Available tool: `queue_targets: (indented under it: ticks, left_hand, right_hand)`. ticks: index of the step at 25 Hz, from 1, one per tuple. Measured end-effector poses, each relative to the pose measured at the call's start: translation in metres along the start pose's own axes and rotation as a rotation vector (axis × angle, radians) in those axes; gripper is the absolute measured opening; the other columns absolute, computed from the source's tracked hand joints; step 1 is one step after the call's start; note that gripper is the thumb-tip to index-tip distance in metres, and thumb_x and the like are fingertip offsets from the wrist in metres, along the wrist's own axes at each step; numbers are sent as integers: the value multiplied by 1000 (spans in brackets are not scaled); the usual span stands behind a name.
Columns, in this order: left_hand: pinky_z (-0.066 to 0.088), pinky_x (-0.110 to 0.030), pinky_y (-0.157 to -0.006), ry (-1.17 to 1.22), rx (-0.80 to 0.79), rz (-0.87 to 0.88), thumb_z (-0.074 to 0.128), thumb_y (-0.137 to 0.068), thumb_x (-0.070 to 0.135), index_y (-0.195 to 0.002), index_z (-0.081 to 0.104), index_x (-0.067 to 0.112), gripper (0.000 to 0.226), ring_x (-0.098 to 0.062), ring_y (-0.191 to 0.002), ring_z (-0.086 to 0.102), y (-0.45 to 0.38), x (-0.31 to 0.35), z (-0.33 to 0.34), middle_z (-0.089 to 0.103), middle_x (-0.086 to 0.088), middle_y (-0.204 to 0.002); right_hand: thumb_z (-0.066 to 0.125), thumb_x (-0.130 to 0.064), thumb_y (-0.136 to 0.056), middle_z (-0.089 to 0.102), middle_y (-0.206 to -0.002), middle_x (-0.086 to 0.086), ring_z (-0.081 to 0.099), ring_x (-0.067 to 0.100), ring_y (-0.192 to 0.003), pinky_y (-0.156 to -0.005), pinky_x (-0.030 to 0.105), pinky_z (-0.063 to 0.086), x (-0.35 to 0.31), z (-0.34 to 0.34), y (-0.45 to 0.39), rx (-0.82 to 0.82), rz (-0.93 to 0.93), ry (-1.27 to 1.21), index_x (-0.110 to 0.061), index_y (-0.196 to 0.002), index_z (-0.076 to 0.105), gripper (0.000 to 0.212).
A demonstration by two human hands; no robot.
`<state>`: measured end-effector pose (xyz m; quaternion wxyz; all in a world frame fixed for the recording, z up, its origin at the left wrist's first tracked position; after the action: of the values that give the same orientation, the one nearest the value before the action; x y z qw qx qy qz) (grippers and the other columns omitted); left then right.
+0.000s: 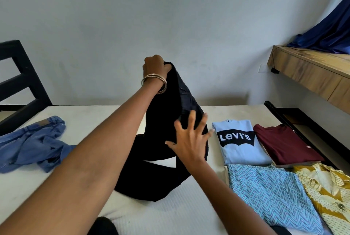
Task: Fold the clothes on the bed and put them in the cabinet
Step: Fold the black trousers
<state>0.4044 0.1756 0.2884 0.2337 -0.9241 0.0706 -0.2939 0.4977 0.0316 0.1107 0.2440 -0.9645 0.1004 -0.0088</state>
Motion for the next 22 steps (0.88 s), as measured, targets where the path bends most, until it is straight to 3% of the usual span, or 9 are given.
queue_targets:
  ticks: [3, 4, 6, 8, 11, 15, 17, 19, 22]
  left_hand:
    - [35, -36, -63, -56, 27, 56, 64, -86, 32, -68, 55, 1, 37, -41, -87, 59, -9, -27, -10, 61, -24, -80]
    - [36, -37, -65, -42, 33, 59, 66, -86, 34, -70, 56, 0, 39, -40, -88, 58, -11, -35, -12, 62, -24, -82]
    - [40, -37, -71, 26, 14, 96, 68, -86, 38, -83, 63, -1, 40, -37, -92, 57, -14, -44, -13, 64, -22, -90]
    - [38, -33, -73, 47, -44, 206, 67, -87, 40, -93, 64, 1, 40, -34, -93, 55, -11, -43, -11, 61, -21, -93]
    - [36, -29, -70, 33, -229, 326, 69, -86, 38, -101, 61, 8, 35, -29, -87, 55, -8, -46, -10, 61, -17, -94]
    - [53, -47, -82, 145, -467, 317, 79, -69, 45, -95, 55, 36, 36, -28, -89, 62, -4, -55, -20, 65, -3, -95]
    - [53, -51, -86, 340, -376, 334, 79, -75, 27, -93, 57, 40, 31, -25, -88, 63, -7, -47, -34, 65, 2, -94]
    - [55, -50, -85, 516, -149, 337, 76, -78, 19, -103, 58, 39, 37, -28, -88, 66, -15, -36, -65, 67, 1, -99]
    - [53, -36, -91, 650, 215, 345, 73, -80, 15, -112, 63, 24, 35, -15, -94, 65, -28, -15, -119, 68, 6, -104]
  right_hand:
    - [69, -68, -68, 43, -136, 25, 36, 56, -130, -80, 64, 46, 60, 1, -4, -98, 76, -33, -22, -108, 57, 63]
    - [70, -58, -75, 50, -126, 23, 49, 49, -120, -77, 52, 52, 86, 3, -9, -157, 86, -129, -17, -109, 60, 54]
    - [75, -34, -82, 63, -102, 15, 63, 37, -94, -69, 33, 42, 132, -3, -24, -220, 96, -393, -9, -105, 65, 35]
    - [82, -21, -77, 69, -82, 7, 66, 28, -77, -65, 30, 40, 168, -21, -48, -201, 163, -612, -8, -96, 70, 26]
    - [77, -3, -80, 72, -81, 9, 69, 27, -79, -76, 37, 57, 198, -58, -83, -273, 222, -1042, 0, -95, 70, 17]
    - [61, 7, -90, 65, -80, 9, 67, 19, -72, -63, 30, 58, 210, -109, -130, -104, 276, -1193, 0, -95, 62, 9]
    - [57, 12, -89, 63, -82, 6, 65, 10, -62, -58, 27, 55, 206, -129, -145, 59, 311, -1269, -11, -96, 59, 24]
    - [55, 11, -90, 64, -86, 5, 65, 12, -66, -65, 31, 58, 199, -161, -156, 201, 262, -1343, -21, -103, 56, 35]
    - [55, 7, -92, 66, -89, 6, 65, 18, -78, -75, 33, 59, 187, -229, -171, 367, 60, -1436, -29, -115, 59, 43]
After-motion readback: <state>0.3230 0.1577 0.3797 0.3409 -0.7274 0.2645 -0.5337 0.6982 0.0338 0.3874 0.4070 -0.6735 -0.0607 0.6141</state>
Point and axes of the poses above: each hand's wrist, its own y-axis away from the middle knuckle, its own z-axis out of the palm, x = y × z, the point moved 6 cm from there along -y, towards the middle knuckle
